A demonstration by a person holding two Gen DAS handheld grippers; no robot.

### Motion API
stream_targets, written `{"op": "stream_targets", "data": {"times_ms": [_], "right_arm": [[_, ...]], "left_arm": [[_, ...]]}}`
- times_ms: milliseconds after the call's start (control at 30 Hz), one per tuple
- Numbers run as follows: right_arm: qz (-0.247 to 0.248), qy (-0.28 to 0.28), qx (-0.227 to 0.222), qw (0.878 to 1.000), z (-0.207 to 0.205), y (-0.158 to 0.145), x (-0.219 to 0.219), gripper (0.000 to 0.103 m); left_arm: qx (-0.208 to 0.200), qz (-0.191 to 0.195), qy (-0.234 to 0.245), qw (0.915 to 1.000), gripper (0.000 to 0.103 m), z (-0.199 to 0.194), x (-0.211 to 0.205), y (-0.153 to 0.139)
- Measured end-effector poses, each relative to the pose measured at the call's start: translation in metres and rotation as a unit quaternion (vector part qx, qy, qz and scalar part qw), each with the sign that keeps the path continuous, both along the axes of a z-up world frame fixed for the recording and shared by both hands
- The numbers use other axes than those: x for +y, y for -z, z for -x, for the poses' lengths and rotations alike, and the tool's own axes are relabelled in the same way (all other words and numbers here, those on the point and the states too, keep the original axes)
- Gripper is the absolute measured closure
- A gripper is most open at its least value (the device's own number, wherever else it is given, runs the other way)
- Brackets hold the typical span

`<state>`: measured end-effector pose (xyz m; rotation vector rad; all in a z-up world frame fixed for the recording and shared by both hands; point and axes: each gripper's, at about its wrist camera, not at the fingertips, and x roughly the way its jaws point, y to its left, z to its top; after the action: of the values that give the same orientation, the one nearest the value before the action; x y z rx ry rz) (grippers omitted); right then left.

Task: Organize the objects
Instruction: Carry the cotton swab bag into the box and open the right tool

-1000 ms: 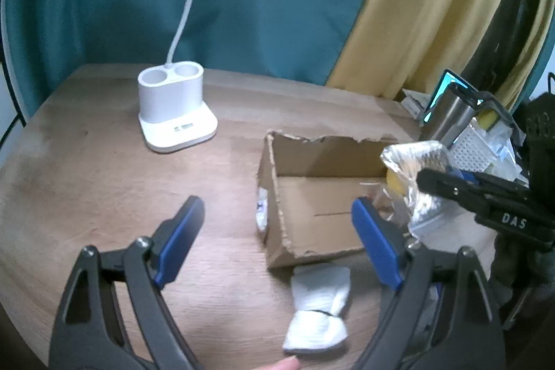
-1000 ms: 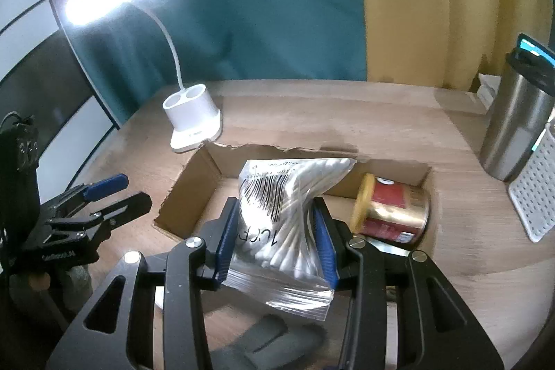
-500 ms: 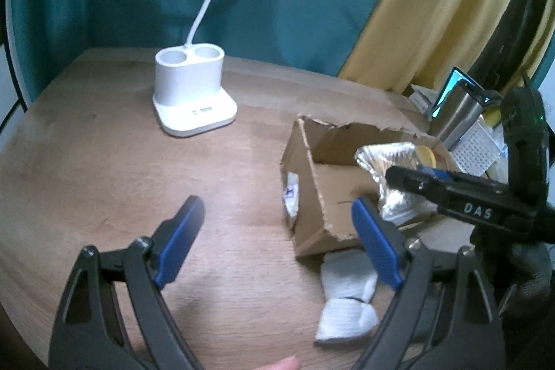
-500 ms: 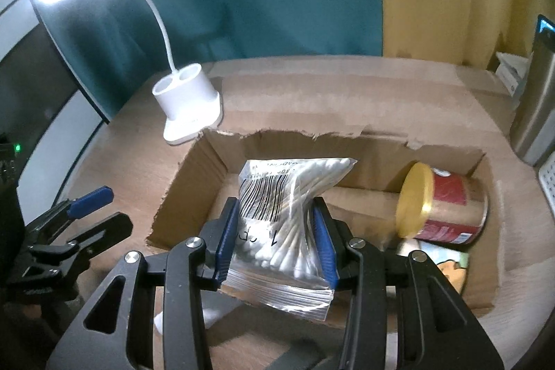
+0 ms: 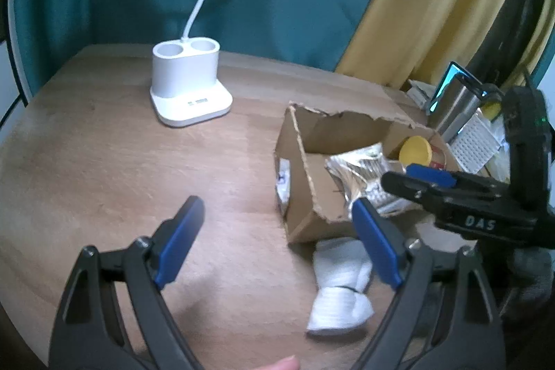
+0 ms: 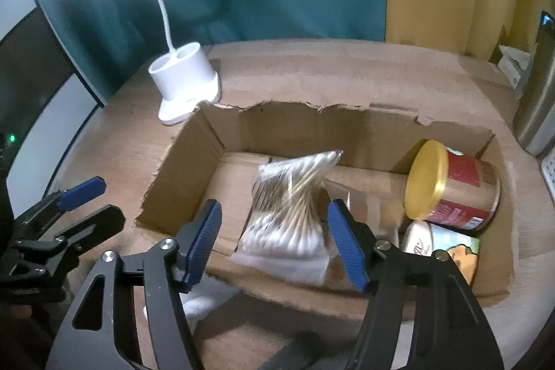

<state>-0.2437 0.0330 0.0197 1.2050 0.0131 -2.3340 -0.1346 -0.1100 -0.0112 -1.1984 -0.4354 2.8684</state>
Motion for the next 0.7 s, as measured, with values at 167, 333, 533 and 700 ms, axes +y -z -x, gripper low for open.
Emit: {"op": "stream_targets", "data": {"times_ms": [167, 333, 533, 700], "right_arm": [[0.001, 0.007, 0.019, 1.0, -0.014, -0.013, 0.018, 0.036], [-0.004, 0.023, 0.036, 0.999, -0.03, -0.022, 0.041, 0.036], [-0.002, 0.047, 0.048, 0.998, -0.048, -0.027, 0.074, 0.036], [-0.003, 0.061, 0.049, 0.997, -0.06, -0.025, 0.096, 0.036]], "left_arm": [[0.003, 0.005, 0.004, 1.0, 0.015, -0.006, 0.012, -0.001], [0.007, 0.009, 0.015, 0.9998, 0.015, -0.011, 0.03, -0.003], [0.008, 0.017, 0.028, 0.9994, 0.015, -0.017, 0.049, -0.005], [0.01, 0.022, 0.036, 0.9991, 0.015, -0.023, 0.063, -0.008]]}}
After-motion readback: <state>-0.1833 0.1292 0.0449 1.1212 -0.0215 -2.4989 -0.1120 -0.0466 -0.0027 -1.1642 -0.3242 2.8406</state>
